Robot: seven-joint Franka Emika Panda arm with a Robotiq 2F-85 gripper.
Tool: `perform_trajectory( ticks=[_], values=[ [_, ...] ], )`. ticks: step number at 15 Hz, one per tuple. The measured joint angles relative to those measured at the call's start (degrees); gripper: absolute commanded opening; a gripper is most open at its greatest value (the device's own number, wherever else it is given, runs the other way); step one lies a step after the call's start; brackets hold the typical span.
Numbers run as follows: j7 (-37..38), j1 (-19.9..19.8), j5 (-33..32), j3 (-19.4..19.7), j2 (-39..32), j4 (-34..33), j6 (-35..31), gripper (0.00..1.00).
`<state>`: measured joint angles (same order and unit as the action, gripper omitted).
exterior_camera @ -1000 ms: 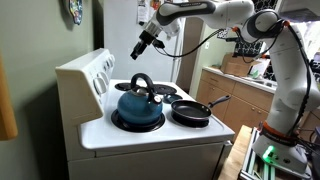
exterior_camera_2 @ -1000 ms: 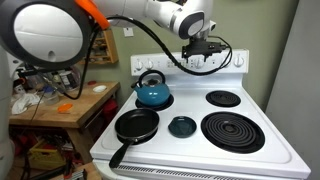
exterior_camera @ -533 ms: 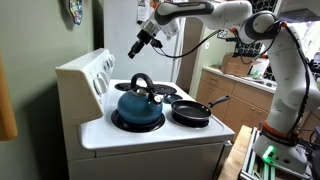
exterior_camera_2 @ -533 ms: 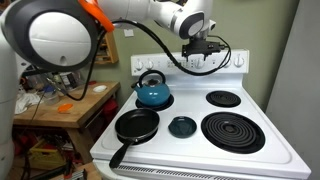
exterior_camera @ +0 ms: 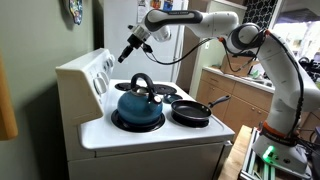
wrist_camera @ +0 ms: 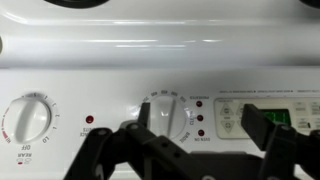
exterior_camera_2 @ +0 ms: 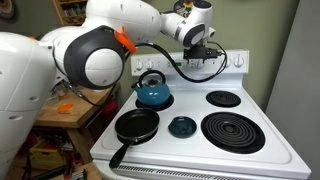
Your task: Twist the knob on the stove
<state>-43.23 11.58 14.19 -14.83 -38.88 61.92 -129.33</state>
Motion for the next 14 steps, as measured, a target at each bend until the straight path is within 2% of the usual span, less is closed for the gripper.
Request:
perform_trajectory(
  ticks=[1,2,3,5,7,8,9,10,11,12,14],
  values=[
    [0.1,0.4,0.0,0.1,-1.2,-1.5,-0.1,0.53],
    [0.2,0.7,-0.1,0.1,-2.2,-2.8,-0.3,0.51],
    [0.2,1.1,-0.1,0.2,-3.2,-4.1,-0.4,0.54],
    [0.3,1.7,-0.2,0.3,-5.1,-6.5,-0.9,0.78],
    [0.4,2.2,-0.3,0.5,-6.5,-8.5,-1.2,0.88],
    [0.4,2.4,-0.4,0.7,-7.2,-9.5,-1.4,0.90],
    [0.5,2.6,-0.5,0.9,-7.8,-10.3,-1.6,0.86],
    [0.5,2.8,-0.6,1.1,-8.3,-11.1,-1.7,0.67],
    [0.5,3.0,-0.7,1.2,-8.7,-11.8,-1.8,0.61],
    [0.5,3.1,-0.7,1.3,-9.2,-12.4,-1.8,0.60],
    [0.5,3.3,-0.7,1.4,-10.0,-13.6,-1.8,0.45]
  ],
)
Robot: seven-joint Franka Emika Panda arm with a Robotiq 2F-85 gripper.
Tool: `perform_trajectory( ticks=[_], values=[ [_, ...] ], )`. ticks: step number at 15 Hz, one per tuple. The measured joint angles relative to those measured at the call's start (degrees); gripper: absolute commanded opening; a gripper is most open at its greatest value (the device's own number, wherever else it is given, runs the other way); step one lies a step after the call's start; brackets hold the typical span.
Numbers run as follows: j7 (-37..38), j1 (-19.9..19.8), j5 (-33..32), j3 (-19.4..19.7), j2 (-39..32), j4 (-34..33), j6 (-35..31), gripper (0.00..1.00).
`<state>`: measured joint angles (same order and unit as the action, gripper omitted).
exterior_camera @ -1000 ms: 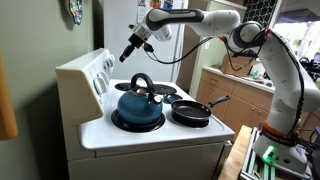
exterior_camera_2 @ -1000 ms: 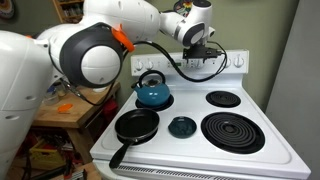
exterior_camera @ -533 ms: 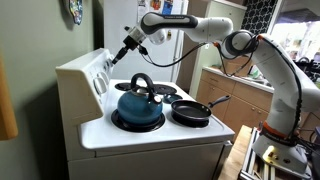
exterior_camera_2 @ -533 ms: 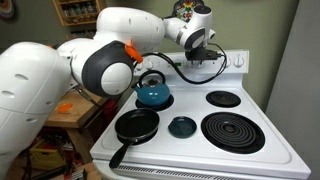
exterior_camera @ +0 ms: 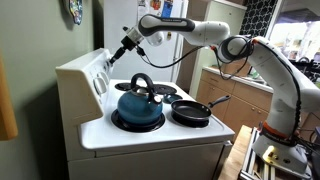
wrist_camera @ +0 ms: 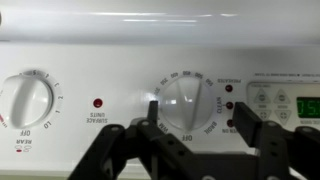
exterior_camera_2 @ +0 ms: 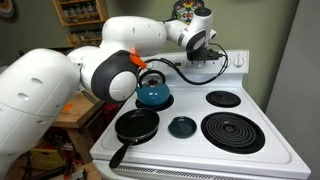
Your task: Twist the knob on the stove
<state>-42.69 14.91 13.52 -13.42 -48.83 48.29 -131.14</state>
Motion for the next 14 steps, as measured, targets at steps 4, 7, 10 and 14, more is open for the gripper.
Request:
perform_trajectory(
  ticks=[4,7,10,14],
  values=[
    [0.1,0.4,0.0,0.3,-1.3,-1.9,0.0,0.15],
    [0.6,0.4,0.0,0.4,-1.3,-2.7,0.8,0.00],
    [1.2,0.4,0.0,0.6,-1.5,-3.3,1.0,0.39],
    [2.4,0.4,0.0,0.8,-1.8,-3.5,1.1,0.55]
  ],
)
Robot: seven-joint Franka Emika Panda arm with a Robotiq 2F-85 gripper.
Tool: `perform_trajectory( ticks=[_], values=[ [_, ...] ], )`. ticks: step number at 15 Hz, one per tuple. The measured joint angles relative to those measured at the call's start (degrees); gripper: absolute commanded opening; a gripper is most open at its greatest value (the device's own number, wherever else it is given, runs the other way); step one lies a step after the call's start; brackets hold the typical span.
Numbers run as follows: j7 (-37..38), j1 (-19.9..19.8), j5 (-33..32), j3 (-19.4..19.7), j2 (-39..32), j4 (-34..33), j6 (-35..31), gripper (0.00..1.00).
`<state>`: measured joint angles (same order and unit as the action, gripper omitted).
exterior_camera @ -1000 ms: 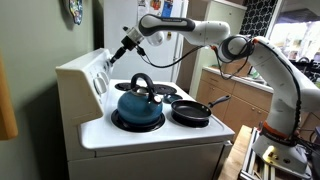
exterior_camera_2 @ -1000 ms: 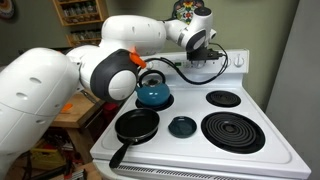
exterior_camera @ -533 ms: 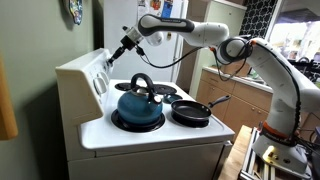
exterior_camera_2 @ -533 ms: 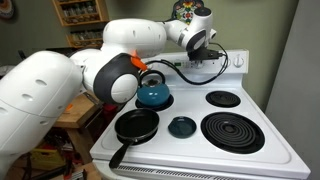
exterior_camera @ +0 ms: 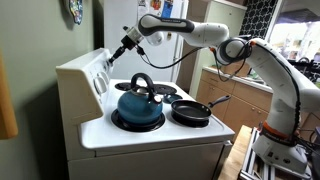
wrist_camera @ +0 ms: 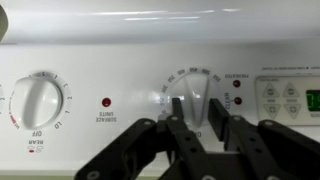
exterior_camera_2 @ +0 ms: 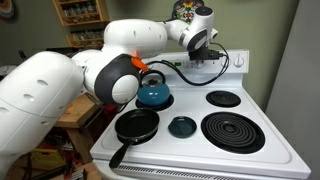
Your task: Twist the knob on the stove
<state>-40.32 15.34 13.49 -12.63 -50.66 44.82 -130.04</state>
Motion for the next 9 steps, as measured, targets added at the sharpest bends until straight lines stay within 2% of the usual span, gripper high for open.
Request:
perform_trajectory(
  ticks=[1,2,3,7,9],
  values=[
    [0.3,0.0,0.0,0.1,-0.1,0.0,0.0,0.24],
    [0.5,0.0,0.0,0.1,-0.3,0.0,0.0,0.29],
    [0.7,0.0,0.0,0.1,-0.4,0.0,0.0,0.29],
    [1.2,0.2,0.0,0.1,-0.5,-1.2,2.1,0.00],
    [1.4,0.2,0.0,0.4,-0.7,-1.6,2.2,0.04]
  ],
)
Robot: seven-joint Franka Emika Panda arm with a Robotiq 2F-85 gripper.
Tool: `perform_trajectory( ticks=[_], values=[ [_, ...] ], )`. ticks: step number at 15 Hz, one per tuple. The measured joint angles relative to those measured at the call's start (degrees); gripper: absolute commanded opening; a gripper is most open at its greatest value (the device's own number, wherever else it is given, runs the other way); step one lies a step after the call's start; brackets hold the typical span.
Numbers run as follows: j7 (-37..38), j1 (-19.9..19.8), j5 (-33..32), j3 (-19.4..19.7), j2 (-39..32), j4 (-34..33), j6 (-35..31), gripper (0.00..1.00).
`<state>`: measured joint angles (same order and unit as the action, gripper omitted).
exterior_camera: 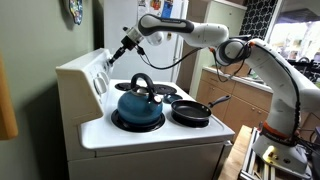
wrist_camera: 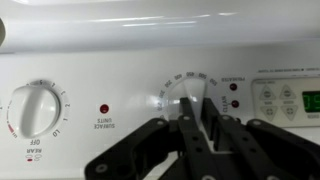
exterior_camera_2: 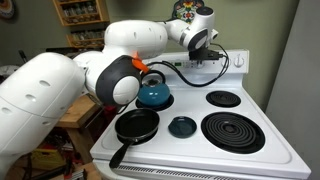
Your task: Twist the knob on the stove
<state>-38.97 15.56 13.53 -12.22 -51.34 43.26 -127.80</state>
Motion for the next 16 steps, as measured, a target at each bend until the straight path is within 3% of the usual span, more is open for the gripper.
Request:
perform_trajectory(
  ticks=[6,16],
  values=[
    [1.4,-0.1,0.4,0.0,-0.2,-0.2,0.2,0.04],
    [6.5,-2.8,7.6,-2.5,-1.3,-0.6,0.8,0.04]
  ],
)
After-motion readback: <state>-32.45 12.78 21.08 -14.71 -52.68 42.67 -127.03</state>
